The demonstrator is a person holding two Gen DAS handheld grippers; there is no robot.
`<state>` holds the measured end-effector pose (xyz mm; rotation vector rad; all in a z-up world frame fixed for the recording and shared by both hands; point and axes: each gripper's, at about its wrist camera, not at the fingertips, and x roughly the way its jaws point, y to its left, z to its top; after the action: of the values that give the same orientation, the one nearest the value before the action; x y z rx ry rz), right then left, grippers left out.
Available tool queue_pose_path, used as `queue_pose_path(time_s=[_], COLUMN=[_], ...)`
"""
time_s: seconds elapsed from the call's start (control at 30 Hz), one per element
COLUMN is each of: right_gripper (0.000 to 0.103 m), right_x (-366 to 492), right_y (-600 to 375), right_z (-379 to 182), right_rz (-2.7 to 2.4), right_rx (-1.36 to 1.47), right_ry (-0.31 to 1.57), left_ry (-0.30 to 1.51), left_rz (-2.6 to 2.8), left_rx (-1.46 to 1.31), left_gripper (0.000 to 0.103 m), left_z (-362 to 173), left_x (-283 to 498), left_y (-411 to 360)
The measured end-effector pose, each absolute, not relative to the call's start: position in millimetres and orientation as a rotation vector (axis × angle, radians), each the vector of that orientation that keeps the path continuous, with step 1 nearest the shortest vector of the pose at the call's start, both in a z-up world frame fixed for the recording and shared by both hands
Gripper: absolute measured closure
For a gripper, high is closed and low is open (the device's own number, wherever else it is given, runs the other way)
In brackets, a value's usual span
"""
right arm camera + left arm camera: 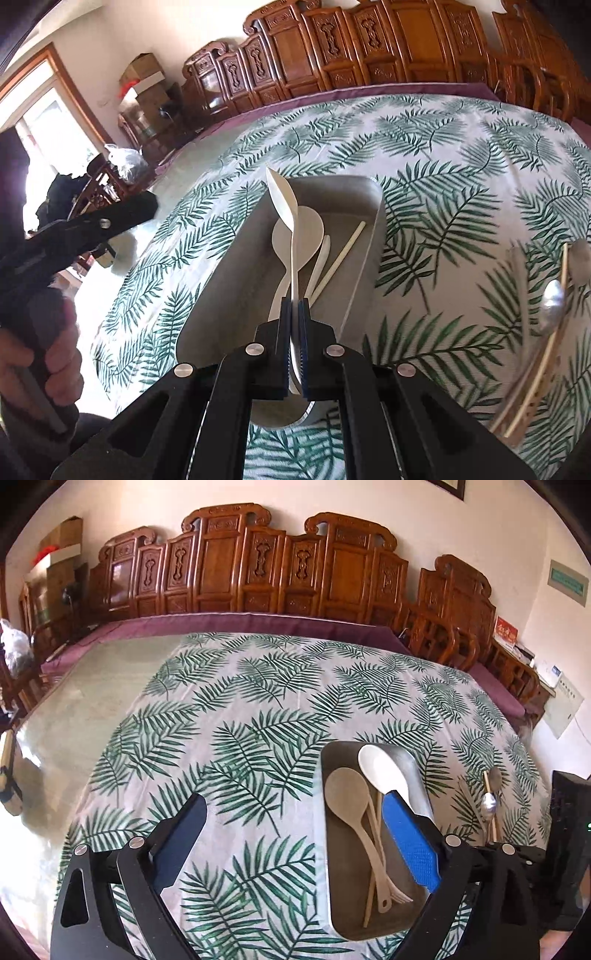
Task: Organize utensils
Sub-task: 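Lower the right tool's cream spoon into the grey tray and open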
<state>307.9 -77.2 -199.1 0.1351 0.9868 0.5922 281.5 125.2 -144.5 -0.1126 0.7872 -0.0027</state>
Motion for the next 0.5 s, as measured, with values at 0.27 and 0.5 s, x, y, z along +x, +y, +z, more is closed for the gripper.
queue_pose_path(time_s=[0.27,0.5], right_gripper=[0.098,0.094], right_x=[310,305], right_y=[-58,-51], right_z=[-212,-216], right_rz=[0.601,0.625], right_rx=[0.127,0.107], right_ry=[1.029,1.037], left_ry=[0.783,0.782], left_rz=[0.002,0.004], left_rx=[-0.123,-0.116], left_gripper=[0.011,0.011], left_z=[-143,-144], left_x=[280,278], left_y=[132,132])
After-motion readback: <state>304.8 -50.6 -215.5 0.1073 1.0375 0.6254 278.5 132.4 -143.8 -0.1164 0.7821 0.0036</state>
